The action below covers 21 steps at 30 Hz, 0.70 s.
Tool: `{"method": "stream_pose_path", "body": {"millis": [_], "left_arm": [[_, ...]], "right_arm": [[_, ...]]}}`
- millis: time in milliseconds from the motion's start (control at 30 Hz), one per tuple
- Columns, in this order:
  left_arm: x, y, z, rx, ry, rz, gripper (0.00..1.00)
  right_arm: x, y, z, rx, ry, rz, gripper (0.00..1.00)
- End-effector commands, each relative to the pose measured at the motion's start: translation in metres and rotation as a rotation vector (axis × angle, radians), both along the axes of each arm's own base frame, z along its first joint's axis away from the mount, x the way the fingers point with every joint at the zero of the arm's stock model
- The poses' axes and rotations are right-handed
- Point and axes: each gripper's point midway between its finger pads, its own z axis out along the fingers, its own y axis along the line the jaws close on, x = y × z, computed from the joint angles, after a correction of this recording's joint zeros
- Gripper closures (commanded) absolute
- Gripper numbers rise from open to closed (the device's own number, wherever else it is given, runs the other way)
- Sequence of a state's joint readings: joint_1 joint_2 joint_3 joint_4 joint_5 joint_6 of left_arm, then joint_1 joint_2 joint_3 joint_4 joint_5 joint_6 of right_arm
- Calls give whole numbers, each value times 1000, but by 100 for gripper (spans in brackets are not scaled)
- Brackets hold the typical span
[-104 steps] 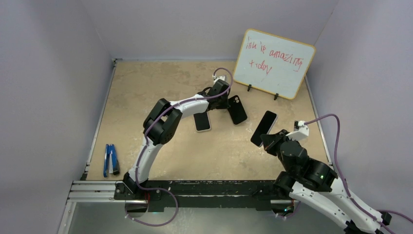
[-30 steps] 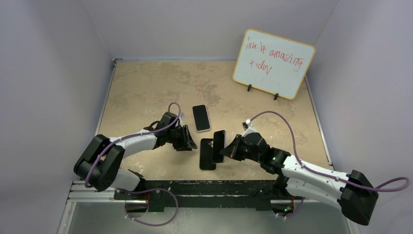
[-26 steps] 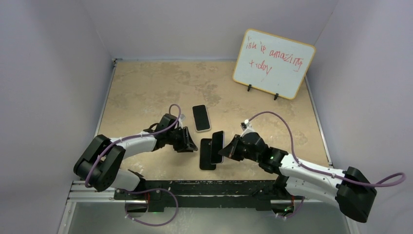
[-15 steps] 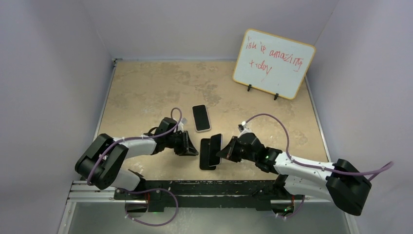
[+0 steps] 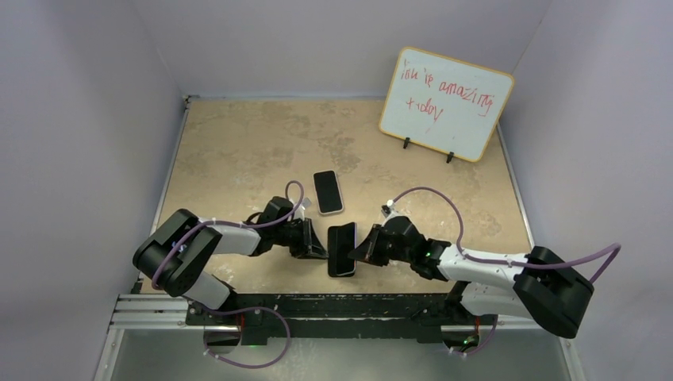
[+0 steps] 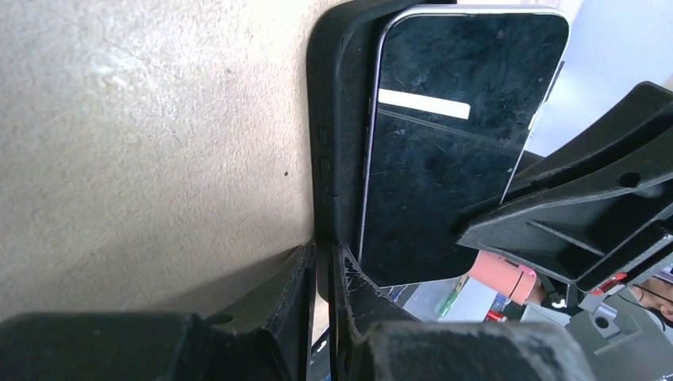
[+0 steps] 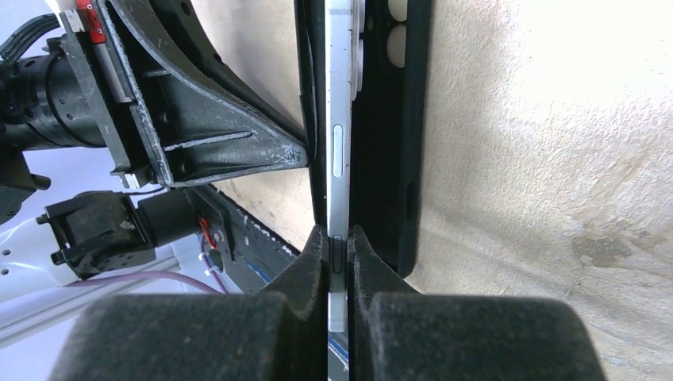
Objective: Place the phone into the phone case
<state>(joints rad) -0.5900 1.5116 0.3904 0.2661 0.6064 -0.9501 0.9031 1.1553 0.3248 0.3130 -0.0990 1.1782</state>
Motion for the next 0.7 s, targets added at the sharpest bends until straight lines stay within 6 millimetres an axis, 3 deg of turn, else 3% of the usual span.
{"method": "stream_pose_path", "body": {"millis": [0,667], "left_arm": [[1,-13,6,-43,-24,-24,87],[8,-9,2,13,-47,-3,88]], "right_arm": [[-1,9,7,48,-7,27,100],[-14,0,-20,-109,3,168,100]]}}
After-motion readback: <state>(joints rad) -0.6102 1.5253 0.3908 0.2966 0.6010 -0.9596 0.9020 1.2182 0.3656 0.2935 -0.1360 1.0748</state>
